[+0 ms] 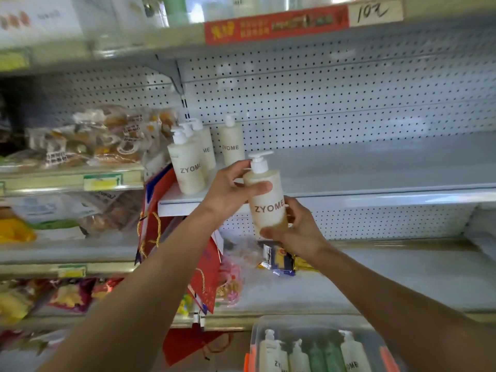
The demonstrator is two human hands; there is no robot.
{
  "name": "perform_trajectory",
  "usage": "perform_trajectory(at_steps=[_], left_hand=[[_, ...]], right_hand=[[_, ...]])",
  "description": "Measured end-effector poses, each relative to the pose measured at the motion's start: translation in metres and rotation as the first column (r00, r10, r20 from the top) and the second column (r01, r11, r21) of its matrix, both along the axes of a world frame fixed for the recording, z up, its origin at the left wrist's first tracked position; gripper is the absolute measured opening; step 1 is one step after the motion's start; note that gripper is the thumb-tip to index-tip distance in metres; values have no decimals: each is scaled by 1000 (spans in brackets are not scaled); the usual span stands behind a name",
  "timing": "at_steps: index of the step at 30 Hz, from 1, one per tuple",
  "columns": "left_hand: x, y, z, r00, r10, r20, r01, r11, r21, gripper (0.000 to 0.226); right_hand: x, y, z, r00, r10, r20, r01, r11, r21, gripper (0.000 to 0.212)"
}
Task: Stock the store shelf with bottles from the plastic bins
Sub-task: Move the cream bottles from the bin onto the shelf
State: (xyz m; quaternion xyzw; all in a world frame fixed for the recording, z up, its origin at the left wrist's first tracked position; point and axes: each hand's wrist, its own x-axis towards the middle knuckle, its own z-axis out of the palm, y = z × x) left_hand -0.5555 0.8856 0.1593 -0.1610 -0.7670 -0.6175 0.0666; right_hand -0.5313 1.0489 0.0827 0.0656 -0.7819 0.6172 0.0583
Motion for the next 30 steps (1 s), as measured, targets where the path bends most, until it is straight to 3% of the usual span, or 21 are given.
perform_trajectory(at_steps=[12, 24, 30], left_hand=[[-75, -27, 32, 997, 53, -62, -60, 991, -115, 55], [-155, -41, 31, 994, 90, -57, -99, 975, -198, 43], [-185, -40, 32, 980, 193, -37, -196, 942, -272, 52]], right_hand=[[-85, -36, 40, 1000, 12, -13, -11, 998, 64, 76], [-174, -63, 37, 995, -37, 92, 22, 988, 154, 72], [-203, -73, 34, 996, -47, 70, 34, 983, 180, 72]])
